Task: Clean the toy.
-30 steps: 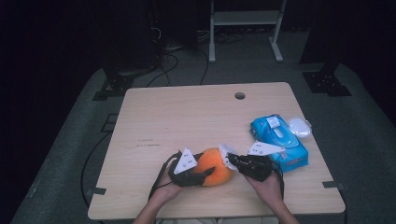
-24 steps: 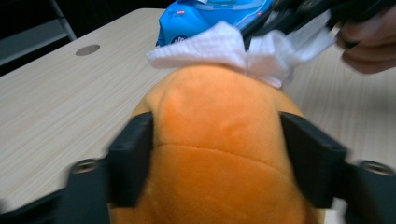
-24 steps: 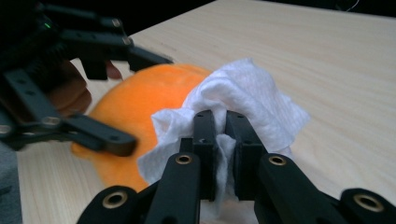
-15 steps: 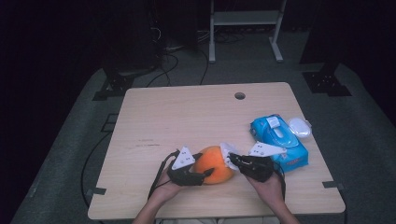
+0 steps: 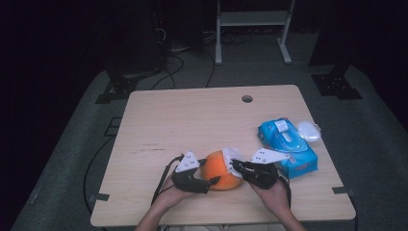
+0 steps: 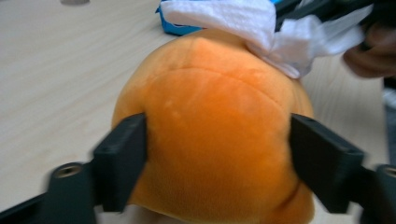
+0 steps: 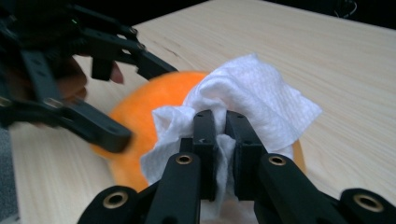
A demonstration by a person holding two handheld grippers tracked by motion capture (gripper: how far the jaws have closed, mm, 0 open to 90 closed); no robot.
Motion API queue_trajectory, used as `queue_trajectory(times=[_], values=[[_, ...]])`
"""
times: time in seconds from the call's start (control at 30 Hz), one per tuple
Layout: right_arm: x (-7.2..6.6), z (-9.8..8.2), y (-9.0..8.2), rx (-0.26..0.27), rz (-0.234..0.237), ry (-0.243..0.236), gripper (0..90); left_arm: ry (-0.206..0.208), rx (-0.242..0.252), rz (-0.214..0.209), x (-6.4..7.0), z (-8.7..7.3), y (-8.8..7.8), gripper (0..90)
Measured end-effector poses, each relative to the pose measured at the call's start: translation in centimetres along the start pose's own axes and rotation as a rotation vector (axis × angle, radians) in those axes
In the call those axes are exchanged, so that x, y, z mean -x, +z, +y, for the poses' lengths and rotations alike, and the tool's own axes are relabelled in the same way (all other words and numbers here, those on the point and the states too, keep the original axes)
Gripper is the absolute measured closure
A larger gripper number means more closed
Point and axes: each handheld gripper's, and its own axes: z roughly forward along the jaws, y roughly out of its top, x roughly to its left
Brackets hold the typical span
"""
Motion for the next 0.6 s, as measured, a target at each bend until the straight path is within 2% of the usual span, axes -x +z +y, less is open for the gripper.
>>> queue_trajectory(times=[0.07,0.13,0.2,0.27,0.33,0.37,0.43,0.5,0.53,0.6], values=[[-0.8,0.7,-0.2,0.023,0.027,-0.033,82.0,0.051,0.016,0.005,0.6,0.4,-0.1,35.6],[-1.1,1.2,-0.3,0.03,0.023,-0.055,81.9,0.097,0.017,0.009,1.1,0.6,0.0,36.7],[-0.5,1.1,-0.2,0.012,0.007,-0.054,82.0,0.09,0.025,0.002,1.1,0.5,0.0,34.8],[0.6,0.3,-0.1,-0.013,-0.016,-0.03,82.0,0.032,0.038,0.007,0.5,0.3,0.1,23.5],[1.2,-0.4,-0.2,-0.019,-0.009,0.007,82.0,-0.054,0.02,0.016,-0.2,0.0,0.4,8.2],[1.4,-0.4,-0.2,-0.019,-0.003,0.018,82.0,-0.096,0.017,-0.007,-0.5,-0.2,0.5,7.2],[1.1,-0.2,-0.2,-0.028,-0.012,0.0,82.0,-0.131,0.003,-0.026,-0.6,-0.4,0.8,9.4],[0.3,0.4,-0.3,-0.018,-0.018,-0.022,82.0,-0.1,0.006,-0.014,-0.3,-0.2,0.5,20.7],[0.0,0.6,-0.4,-0.016,-0.018,-0.033,82.0,-0.067,0.019,-0.005,0.0,0.0,0.3,25.2],[-1.1,1.2,-0.5,0.011,0.029,-0.053,81.9,-0.005,0.035,0.011,0.9,0.6,0.2,31.6]])
